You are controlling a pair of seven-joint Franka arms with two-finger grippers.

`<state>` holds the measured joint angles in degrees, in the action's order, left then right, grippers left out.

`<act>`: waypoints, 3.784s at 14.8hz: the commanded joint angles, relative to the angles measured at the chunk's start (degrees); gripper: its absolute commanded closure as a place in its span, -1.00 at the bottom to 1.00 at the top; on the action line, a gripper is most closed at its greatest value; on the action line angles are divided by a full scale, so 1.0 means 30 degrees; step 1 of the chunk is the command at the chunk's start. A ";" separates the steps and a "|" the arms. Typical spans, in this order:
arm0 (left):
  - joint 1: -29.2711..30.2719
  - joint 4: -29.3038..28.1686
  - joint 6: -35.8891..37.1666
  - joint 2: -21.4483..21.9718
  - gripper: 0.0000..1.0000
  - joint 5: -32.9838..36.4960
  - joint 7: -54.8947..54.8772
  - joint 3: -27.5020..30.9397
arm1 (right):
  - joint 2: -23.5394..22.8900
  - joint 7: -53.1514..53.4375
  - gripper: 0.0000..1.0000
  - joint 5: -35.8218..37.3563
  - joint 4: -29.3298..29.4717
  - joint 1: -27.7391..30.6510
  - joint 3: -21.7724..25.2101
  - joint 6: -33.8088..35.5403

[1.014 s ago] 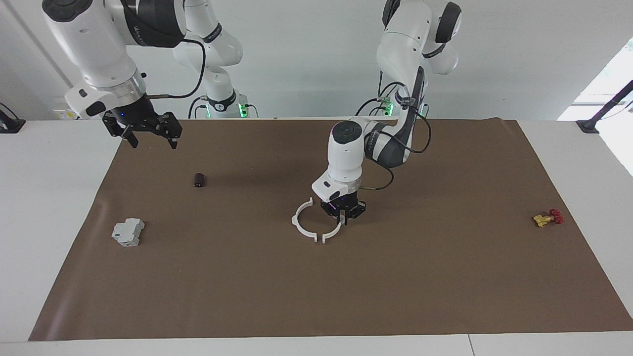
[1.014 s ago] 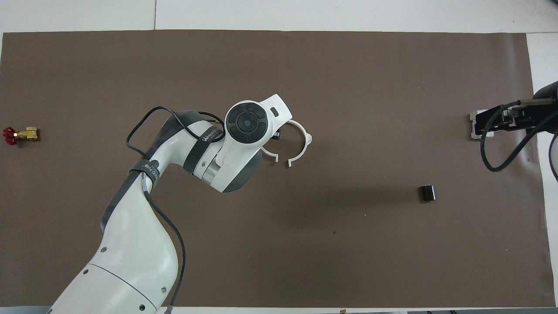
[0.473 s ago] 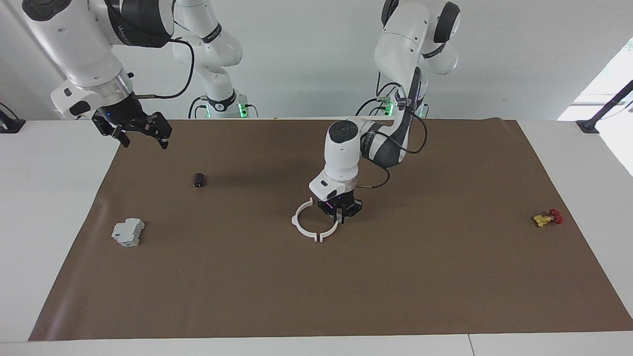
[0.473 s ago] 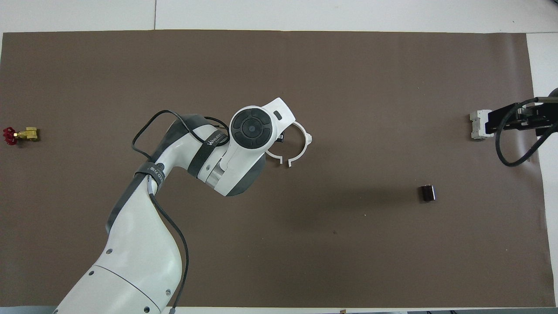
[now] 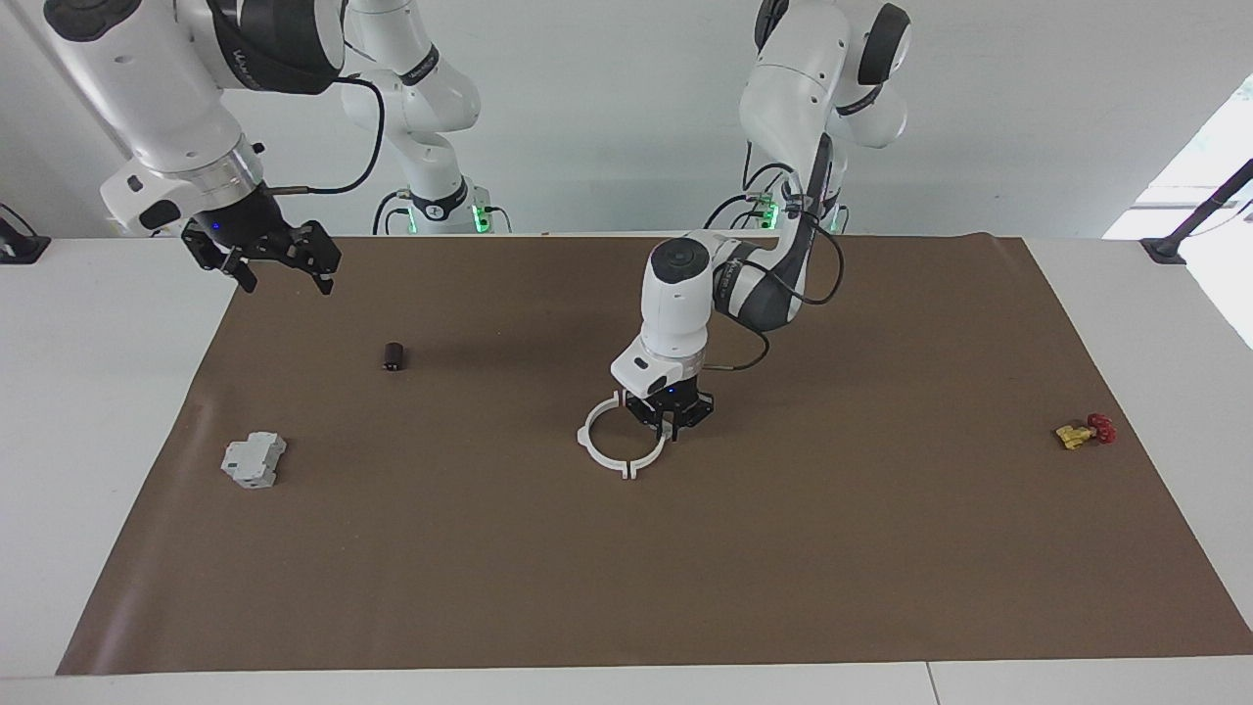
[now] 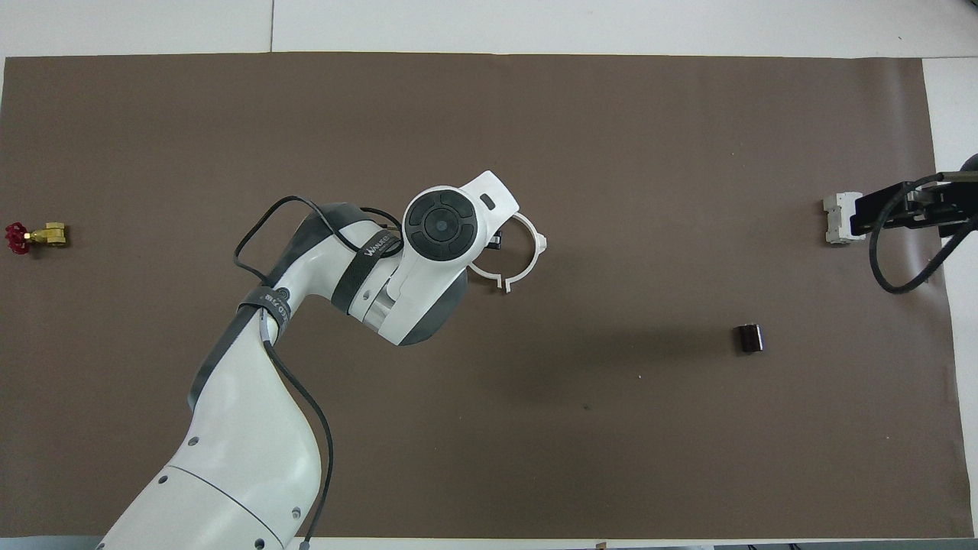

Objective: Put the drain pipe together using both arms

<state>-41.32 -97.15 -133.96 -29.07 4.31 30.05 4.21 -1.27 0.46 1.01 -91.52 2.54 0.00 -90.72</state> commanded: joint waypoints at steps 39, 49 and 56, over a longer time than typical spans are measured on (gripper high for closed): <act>-0.0143 -0.1192 -0.0438 0.1541 -1.00 -0.0236 0.0441 0.0268 | 0.0160 -0.0651 -1.00 -0.0367 -0.0109 0.0238 -0.0117 -0.0287; 0.7348 -0.5148 0.2783 0.8192 -1.00 -0.0236 -0.3059 0.0180 | 0.0130 -0.0651 -1.00 -0.0367 0.0299 -0.0084 -0.0380 -0.0171; 1.0815 -0.2840 0.8316 0.9867 -1.00 -0.1378 -0.9370 0.0355 | 0.0101 -0.0827 -1.00 -0.0660 0.0711 -0.0524 -0.0527 0.0943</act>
<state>-9.64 -109.04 -114.41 0.20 0.97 4.81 5.50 -1.19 0.34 0.31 -89.75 0.38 -1.61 -89.06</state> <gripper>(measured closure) 0.000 0.000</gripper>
